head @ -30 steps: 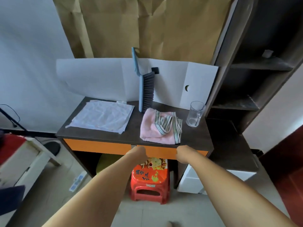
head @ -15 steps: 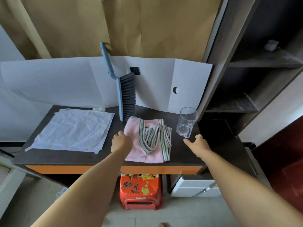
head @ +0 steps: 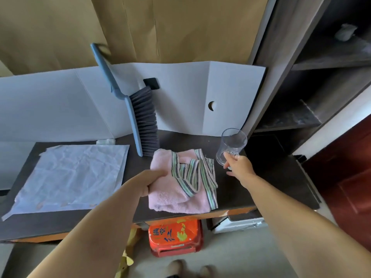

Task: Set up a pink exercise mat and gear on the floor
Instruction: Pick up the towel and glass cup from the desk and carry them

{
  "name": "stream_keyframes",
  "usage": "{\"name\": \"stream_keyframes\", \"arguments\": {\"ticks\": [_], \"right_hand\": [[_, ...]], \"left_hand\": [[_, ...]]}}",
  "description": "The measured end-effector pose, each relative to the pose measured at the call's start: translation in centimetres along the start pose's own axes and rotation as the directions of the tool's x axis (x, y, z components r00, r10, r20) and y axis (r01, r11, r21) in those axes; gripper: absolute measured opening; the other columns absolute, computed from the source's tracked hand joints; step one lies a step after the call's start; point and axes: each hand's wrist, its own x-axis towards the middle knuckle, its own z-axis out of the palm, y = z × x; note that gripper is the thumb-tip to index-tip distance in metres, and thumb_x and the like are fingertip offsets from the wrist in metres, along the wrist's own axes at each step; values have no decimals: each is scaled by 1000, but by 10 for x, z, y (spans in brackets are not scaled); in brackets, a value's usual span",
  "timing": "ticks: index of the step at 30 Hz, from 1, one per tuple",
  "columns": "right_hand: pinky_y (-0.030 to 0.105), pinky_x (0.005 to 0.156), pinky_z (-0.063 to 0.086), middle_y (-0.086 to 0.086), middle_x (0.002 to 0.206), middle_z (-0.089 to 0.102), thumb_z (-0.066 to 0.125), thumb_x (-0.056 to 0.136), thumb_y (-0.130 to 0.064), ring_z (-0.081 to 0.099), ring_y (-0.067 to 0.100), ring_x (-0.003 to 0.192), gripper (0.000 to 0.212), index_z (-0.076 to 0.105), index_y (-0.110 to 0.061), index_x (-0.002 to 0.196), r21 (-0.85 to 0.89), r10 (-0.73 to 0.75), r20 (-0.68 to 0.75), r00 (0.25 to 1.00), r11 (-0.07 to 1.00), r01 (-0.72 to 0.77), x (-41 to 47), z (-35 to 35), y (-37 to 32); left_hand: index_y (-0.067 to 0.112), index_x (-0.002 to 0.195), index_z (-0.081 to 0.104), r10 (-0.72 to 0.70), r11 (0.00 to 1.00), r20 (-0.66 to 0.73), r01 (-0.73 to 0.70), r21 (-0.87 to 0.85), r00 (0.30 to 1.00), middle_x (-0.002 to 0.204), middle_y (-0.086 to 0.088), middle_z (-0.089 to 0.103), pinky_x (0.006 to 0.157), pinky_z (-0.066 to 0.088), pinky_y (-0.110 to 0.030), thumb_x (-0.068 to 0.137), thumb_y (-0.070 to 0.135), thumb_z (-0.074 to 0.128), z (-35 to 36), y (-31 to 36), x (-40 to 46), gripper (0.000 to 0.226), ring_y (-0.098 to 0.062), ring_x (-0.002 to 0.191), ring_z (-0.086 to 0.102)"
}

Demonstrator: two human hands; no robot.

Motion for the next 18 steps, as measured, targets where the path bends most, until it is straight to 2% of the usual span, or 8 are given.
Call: {"name": "stream_keyframes", "arguments": {"ticks": [3,7,10,12,15,18], "right_hand": [[50,91,54,4,65,60,55,94,-36,63,27,80,50,55,-9,52,-23,-39,-78,996,999,38,0,5,0],[53,89,54,9,63,61,55,93,-38,67,38,81,51,56,-11,49,-49,-51,-147,988,998,44,-13,0,5],[52,87,55,8,60,59,57,92,-38,65,35,73,49,57,-9,52,-4,-19,-204,979,1000,19,-30,-16,7],[52,87,55,7,58,58,58,92,-37,62,30,70,49,56,-9,52,33,8,-268,963,999,1,-47,-30,12],[49,87,56,11,61,61,58,91,-39,65,37,75,51,57,-11,48,54,48,-372,927,998,-30,-75,-53,26],[41,80,55,12,60,61,57,91,-39,66,37,73,51,56,-15,47,88,116,-509,853,993,-83,-115,-81,49]], "left_hand": [[3,124,57,123,986,46,-127,107,991,113,-15,67,90,54,-39,84,21,65,1,15,2,44,-29,103,64],[5,127,54,279,934,143,-303,191,950,110,-15,66,74,57,-34,86,4,56,14,50,-9,41,-28,96,65],[7,127,54,365,886,243,-416,206,899,111,-13,65,77,55,-36,86,-3,53,32,74,-19,42,-28,95,63],[6,129,53,379,858,319,-459,229,869,115,-15,64,84,53,-39,86,-4,53,52,86,-24,43,-31,99,63],[9,122,53,370,830,415,-496,253,831,103,-10,63,81,51,-38,88,-3,53,86,95,-34,35,-25,88,63],[7,127,52,354,788,518,-547,284,779,107,-12,63,82,52,-38,90,3,56,129,92,-51,38,-27,92,62]]}}
